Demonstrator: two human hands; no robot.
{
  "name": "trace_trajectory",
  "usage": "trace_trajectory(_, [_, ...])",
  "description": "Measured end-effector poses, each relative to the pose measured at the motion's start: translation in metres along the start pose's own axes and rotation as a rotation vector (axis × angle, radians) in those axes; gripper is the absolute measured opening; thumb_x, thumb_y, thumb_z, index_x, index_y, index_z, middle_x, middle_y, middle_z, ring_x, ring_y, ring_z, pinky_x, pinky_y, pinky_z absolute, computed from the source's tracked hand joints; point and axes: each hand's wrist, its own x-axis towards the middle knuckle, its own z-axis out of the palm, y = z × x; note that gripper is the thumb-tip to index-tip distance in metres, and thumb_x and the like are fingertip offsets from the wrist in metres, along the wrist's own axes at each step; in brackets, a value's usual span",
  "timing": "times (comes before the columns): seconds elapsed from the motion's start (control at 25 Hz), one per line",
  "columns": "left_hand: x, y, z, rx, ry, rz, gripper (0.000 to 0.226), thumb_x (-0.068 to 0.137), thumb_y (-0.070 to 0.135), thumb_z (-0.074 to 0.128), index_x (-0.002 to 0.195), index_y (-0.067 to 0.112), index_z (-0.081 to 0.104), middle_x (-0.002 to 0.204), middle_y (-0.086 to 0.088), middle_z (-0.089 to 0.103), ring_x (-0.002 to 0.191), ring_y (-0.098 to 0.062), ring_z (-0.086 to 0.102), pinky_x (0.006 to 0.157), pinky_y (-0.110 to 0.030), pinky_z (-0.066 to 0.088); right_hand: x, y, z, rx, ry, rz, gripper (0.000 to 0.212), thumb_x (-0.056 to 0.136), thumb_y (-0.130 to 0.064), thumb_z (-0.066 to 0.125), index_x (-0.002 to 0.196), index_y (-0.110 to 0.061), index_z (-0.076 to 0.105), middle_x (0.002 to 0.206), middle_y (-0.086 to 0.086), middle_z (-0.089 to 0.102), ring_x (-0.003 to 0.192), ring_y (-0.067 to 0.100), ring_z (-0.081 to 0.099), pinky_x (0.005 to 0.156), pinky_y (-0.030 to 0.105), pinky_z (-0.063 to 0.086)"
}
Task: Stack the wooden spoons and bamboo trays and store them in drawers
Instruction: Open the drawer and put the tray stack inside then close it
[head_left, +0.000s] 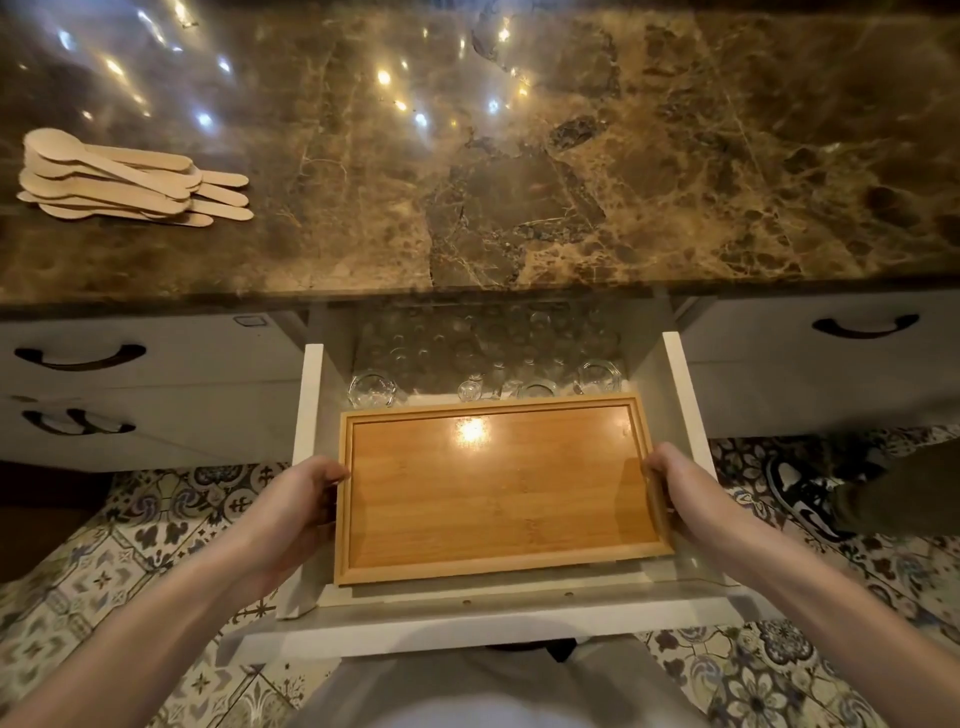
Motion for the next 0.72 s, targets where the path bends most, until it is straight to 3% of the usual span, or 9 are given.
trace_trajectory(0.24, [0.013, -0.014, 0.002, 0.022, 0.020, -0.093, 0.028, 0.089, 0.017, 0.038, 0.104, 0.001, 0.054, 0.092, -0.020, 0.062, 0.089, -0.033, 0.058, 0.074, -0.042, 0.047, 0.005, 0.008, 0.000, -0.127, 0.014, -0.001, 0.031, 0.097, -0.033, 0.022, 0.078, -0.018, 0.042, 0.069, 0.004, 0.046, 0.064, 0.018, 0.045, 0.057, 0.031, 0.036])
trace_trajectory(0.48, [0.019, -0.024, 0.002, 0.091, 0.003, -0.148, 0.028, 0.086, 0.017, 0.044, 0.108, 0.002, 0.052, 0.110, -0.027, 0.060, 0.100, -0.039, 0.058, 0.091, -0.049, 0.046, 0.021, 0.017, 0.004, -0.242, 0.033, 0.033, 0.026, 0.096, -0.025, 0.032, 0.119, -0.013, 0.036, 0.090, 0.006, 0.051, 0.082, 0.022, 0.051, 0.069, 0.033, 0.041])
trace_trajectory(0.6, [0.021, -0.024, 0.006, 0.131, -0.016, -0.165, 0.030, 0.088, 0.018, 0.043, 0.112, 0.002, 0.049, 0.111, -0.027, 0.058, 0.100, -0.041, 0.057, 0.084, -0.046, 0.049, 0.028, 0.016, 0.011, -0.251, 0.057, 0.066, 0.039, 0.095, -0.022, 0.039, 0.131, -0.011, 0.031, 0.089, 0.006, 0.051, 0.077, 0.021, 0.052, 0.059, 0.029, 0.040])
trace_trajectory(0.72, [0.026, -0.018, 0.008, 0.193, -0.022, -0.145, 0.030, 0.086, 0.020, 0.043, 0.111, 0.003, 0.049, 0.107, -0.026, 0.058, 0.099, -0.041, 0.056, 0.081, -0.046, 0.049, 0.031, 0.011, 0.010, -0.231, 0.053, 0.091, 0.037, 0.094, -0.023, 0.040, 0.127, -0.008, 0.034, 0.089, 0.008, 0.052, 0.075, 0.021, 0.052, 0.052, 0.028, 0.037])
